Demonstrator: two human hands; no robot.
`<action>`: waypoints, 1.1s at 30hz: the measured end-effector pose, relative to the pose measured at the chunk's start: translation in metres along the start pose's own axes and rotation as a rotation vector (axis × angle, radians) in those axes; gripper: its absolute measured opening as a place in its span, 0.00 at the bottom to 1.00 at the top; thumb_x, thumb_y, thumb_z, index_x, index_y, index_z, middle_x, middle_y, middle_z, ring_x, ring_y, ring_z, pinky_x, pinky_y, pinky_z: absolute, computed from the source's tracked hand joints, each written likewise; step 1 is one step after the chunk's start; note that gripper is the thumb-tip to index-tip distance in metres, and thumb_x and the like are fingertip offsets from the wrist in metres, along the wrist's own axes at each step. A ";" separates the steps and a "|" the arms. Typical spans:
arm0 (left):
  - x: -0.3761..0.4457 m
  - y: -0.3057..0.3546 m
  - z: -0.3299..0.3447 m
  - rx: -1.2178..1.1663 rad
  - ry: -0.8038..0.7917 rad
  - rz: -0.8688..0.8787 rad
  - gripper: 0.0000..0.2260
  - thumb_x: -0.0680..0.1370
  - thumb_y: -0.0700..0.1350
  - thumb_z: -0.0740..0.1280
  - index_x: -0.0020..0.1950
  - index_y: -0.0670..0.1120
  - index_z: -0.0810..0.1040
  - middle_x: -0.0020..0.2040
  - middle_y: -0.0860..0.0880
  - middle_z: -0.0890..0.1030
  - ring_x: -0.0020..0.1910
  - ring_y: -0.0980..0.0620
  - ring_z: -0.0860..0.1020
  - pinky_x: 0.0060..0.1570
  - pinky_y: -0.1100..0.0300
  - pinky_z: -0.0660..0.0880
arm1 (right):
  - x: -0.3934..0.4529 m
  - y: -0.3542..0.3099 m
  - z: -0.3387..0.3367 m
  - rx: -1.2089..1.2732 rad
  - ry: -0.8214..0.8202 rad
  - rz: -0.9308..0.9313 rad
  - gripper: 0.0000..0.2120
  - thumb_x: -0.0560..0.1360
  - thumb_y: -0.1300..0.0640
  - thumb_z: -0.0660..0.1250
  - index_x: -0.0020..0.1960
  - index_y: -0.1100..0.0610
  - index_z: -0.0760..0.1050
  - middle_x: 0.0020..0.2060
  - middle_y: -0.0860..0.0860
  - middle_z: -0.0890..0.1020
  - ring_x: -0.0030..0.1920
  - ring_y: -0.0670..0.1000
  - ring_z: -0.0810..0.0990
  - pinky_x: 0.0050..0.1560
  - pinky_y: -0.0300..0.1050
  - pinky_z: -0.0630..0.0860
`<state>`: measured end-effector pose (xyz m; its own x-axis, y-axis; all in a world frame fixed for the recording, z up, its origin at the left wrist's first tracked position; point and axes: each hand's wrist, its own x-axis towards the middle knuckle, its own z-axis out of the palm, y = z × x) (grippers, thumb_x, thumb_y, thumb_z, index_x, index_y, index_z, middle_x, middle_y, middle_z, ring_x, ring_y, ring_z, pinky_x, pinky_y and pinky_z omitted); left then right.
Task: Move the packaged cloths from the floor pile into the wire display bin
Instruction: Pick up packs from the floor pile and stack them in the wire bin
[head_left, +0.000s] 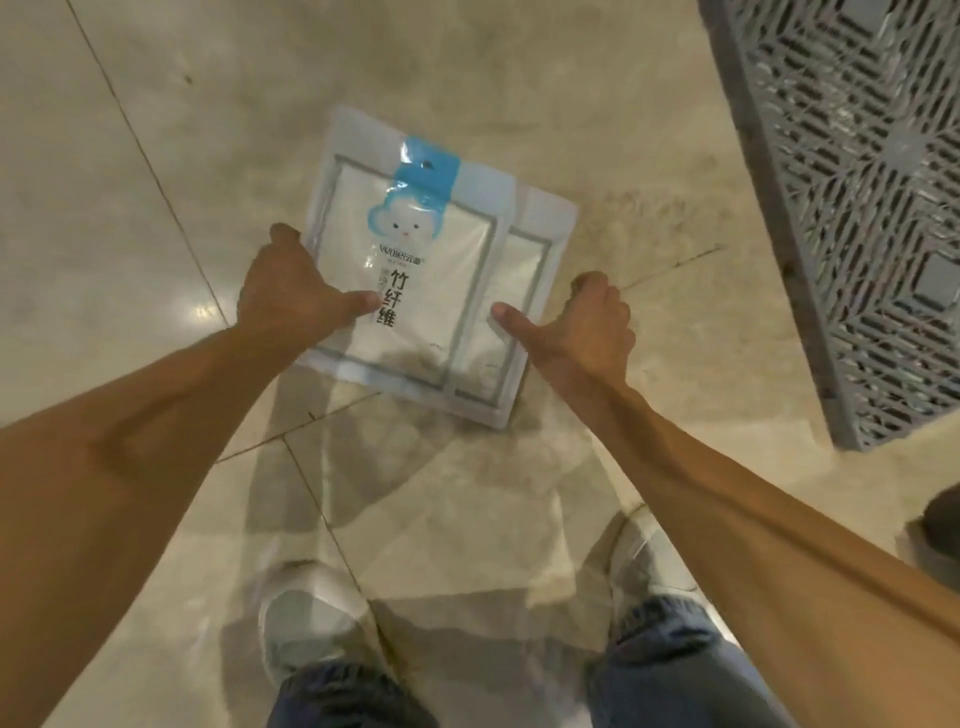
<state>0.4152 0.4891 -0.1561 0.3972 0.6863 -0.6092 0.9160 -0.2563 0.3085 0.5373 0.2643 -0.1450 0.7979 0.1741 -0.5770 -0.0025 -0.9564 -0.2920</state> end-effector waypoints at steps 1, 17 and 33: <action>0.002 -0.006 -0.006 -0.015 0.009 -0.014 0.40 0.66 0.56 0.83 0.67 0.38 0.68 0.63 0.38 0.76 0.63 0.38 0.75 0.53 0.48 0.73 | -0.001 -0.007 0.006 0.042 -0.004 0.046 0.44 0.66 0.29 0.75 0.68 0.58 0.66 0.62 0.53 0.76 0.65 0.58 0.73 0.67 0.57 0.68; -0.043 -0.062 -0.099 -0.735 0.043 -0.129 0.24 0.72 0.39 0.79 0.64 0.47 0.74 0.49 0.57 0.81 0.46 0.59 0.81 0.37 0.62 0.77 | -0.014 -0.029 -0.030 0.894 -0.182 0.098 0.19 0.74 0.67 0.75 0.64 0.59 0.80 0.52 0.52 0.88 0.51 0.53 0.88 0.50 0.50 0.85; -0.262 0.031 -0.448 -0.991 0.189 -0.014 0.39 0.55 0.53 0.86 0.62 0.50 0.75 0.51 0.50 0.87 0.46 0.47 0.87 0.29 0.61 0.80 | -0.191 -0.240 -0.381 0.924 -0.569 -0.140 0.17 0.78 0.67 0.68 0.66 0.62 0.79 0.58 0.59 0.86 0.58 0.60 0.86 0.53 0.53 0.85</action>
<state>0.3145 0.6060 0.3401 0.2931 0.8036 -0.5180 0.4273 0.3746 0.8229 0.6152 0.3716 0.3258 0.4316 0.5776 -0.6929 -0.5750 -0.4158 -0.7047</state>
